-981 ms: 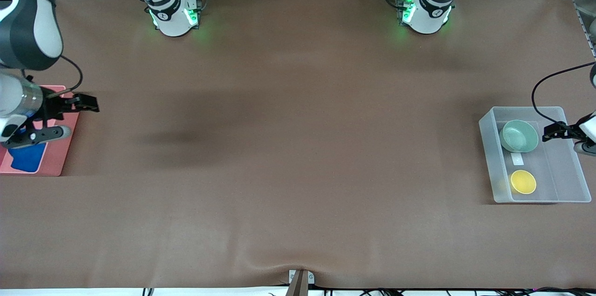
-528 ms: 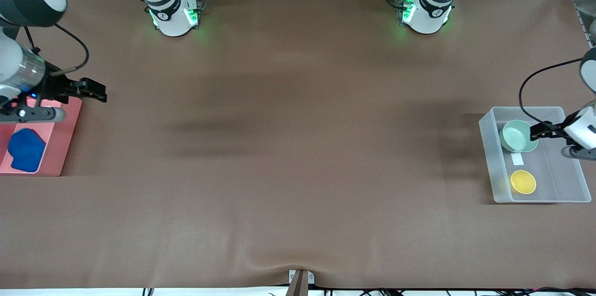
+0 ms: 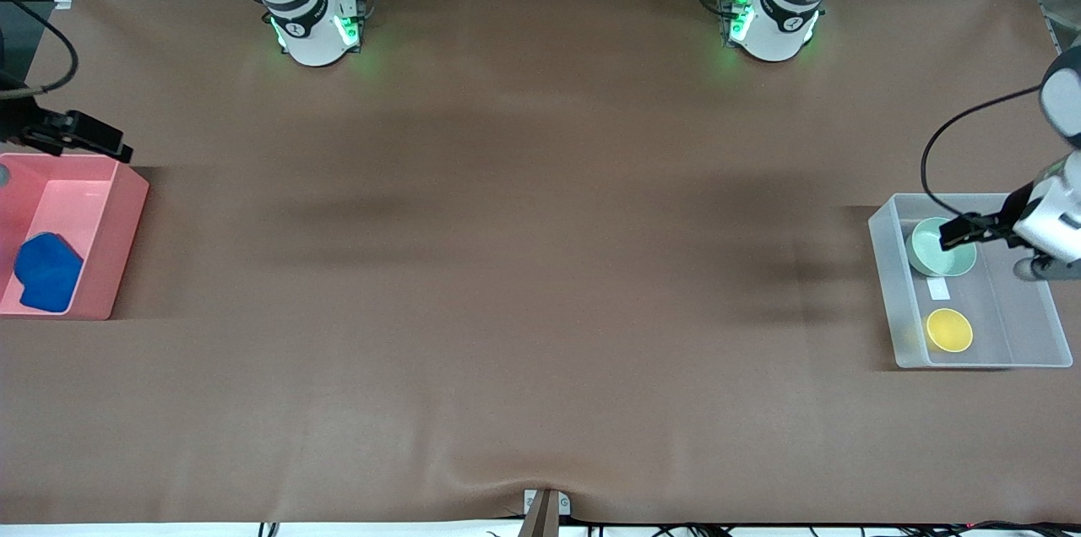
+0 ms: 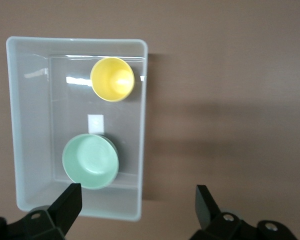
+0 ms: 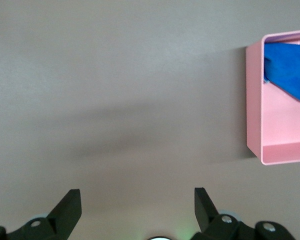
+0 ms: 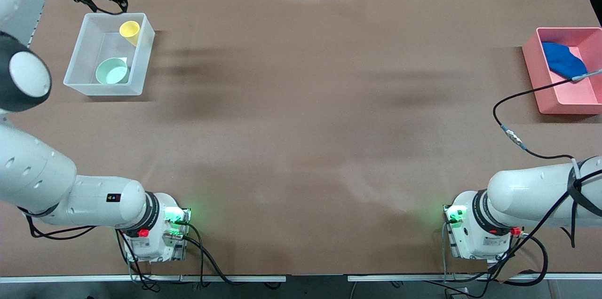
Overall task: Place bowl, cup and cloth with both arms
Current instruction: 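Open both grippers and lift them away from the bins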
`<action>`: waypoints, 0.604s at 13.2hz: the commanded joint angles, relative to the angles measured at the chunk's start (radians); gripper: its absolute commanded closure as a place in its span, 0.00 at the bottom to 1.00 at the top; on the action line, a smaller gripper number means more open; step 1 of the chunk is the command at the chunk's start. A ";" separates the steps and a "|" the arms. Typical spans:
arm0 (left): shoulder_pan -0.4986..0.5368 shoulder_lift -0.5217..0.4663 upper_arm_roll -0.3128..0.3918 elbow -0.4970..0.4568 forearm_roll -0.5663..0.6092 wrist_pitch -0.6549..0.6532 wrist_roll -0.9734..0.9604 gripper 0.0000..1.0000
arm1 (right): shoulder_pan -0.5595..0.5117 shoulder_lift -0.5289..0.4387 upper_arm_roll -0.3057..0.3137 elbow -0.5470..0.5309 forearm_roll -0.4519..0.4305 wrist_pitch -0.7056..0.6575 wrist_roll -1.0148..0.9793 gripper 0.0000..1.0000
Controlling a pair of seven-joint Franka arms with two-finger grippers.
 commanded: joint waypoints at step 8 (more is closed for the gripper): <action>0.001 -0.098 -0.066 0.150 -0.015 -0.159 -0.070 0.00 | 0.034 -0.010 -0.069 0.094 0.005 -0.074 0.007 0.00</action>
